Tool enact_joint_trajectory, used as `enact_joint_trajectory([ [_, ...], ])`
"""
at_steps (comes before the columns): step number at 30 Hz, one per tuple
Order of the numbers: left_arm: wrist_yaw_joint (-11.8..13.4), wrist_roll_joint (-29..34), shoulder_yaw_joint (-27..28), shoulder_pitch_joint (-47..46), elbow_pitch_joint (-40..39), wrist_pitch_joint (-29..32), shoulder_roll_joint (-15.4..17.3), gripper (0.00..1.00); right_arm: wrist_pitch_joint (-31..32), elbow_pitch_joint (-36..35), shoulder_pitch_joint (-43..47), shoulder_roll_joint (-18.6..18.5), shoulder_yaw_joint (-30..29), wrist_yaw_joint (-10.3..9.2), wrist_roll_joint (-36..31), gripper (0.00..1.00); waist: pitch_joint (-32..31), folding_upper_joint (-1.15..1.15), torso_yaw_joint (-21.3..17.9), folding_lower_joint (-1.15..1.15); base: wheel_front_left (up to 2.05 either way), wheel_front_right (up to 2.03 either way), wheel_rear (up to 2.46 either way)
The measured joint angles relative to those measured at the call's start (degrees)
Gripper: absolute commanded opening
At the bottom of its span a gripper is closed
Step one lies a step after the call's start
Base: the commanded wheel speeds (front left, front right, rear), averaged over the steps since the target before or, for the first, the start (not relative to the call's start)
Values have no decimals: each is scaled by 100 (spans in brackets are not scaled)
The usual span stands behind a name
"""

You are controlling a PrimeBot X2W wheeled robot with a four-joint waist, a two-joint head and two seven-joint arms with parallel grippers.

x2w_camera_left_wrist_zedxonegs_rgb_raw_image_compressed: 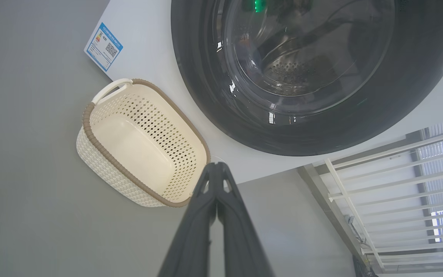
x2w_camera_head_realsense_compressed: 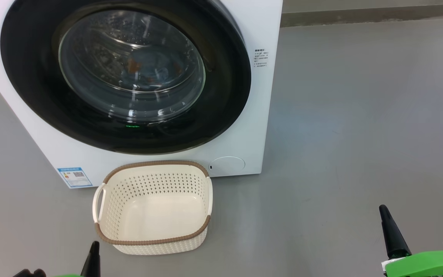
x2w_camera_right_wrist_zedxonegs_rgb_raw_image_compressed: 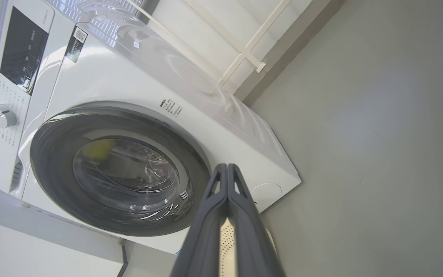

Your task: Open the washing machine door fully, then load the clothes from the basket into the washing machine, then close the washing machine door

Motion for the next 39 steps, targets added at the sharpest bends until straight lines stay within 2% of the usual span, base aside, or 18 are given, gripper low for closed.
enact_joint_trajectory([
  [39,-411,-2358,357,-332,25,613,25,0,651,260,-254,68,-108,-40,2679,0,60,0,-31,0,0,0,0],
])
